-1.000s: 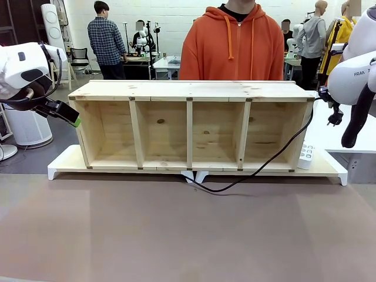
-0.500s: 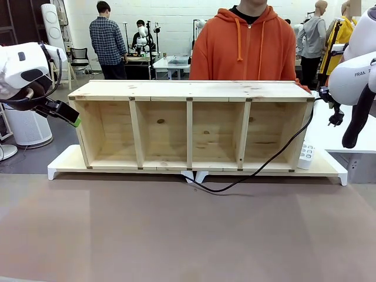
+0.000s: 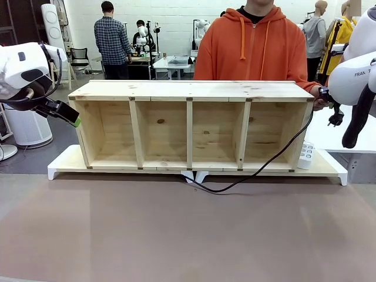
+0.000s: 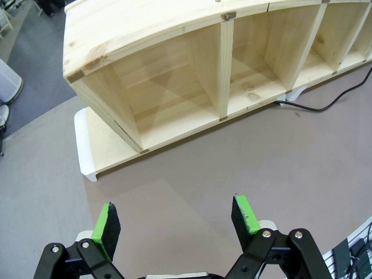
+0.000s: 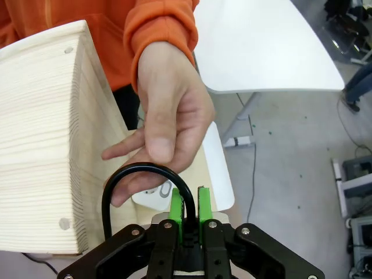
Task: Perform cable management.
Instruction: Release the Power Cable when the human grasps it.
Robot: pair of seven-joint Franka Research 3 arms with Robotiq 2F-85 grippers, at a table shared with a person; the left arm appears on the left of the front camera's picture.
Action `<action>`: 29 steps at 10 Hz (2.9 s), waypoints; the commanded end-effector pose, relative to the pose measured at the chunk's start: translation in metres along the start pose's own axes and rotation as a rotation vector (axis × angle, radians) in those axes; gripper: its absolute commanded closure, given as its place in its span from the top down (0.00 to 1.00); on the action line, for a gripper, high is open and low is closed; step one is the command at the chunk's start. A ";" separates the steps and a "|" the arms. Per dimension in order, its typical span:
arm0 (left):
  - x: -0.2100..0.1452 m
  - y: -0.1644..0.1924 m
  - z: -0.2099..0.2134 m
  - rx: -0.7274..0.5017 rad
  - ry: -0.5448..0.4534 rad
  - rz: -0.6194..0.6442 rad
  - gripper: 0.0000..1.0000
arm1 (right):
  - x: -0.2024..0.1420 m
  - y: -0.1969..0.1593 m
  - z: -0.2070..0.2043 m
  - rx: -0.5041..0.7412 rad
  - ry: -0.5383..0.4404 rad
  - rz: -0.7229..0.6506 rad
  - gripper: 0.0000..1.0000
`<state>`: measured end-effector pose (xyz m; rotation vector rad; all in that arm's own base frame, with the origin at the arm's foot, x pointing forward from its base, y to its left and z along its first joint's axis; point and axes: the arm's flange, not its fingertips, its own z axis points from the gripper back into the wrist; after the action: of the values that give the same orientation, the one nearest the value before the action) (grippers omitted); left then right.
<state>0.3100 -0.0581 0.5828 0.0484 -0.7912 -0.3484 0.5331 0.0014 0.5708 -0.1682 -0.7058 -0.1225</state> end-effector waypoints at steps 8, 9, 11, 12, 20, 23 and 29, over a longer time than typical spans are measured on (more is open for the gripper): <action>0.000 0.000 0.000 0.006 -0.008 0.004 1.00 | 0.000 0.000 0.000 0.000 0.000 0.000 0.31; 0.000 0.000 0.000 0.006 -0.008 0.004 1.00 | -0.001 -0.001 0.001 0.006 0.004 -0.007 0.34; 0.000 0.000 0.000 0.006 -0.008 0.004 1.00 | 0.000 -0.001 0.001 -0.001 0.010 -0.013 0.54; 0.000 0.000 0.000 0.006 -0.008 0.004 1.00 | 0.000 -0.001 0.001 -0.002 0.011 -0.013 0.71; 0.000 0.000 0.000 0.006 -0.008 0.004 1.00 | 0.000 -0.004 -0.001 -0.003 0.002 -0.006 1.00; 0.000 0.000 0.000 0.006 -0.008 0.004 1.00 | 0.000 -0.004 -0.001 -0.003 0.002 -0.006 1.00; 0.000 0.000 0.000 0.006 -0.008 0.004 1.00 | 0.000 -0.004 -0.001 -0.003 0.002 -0.006 1.00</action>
<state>0.3100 -0.0581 0.5828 0.0484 -0.7912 -0.3484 0.5330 -0.0052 0.5713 -0.1689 -0.7058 -0.1359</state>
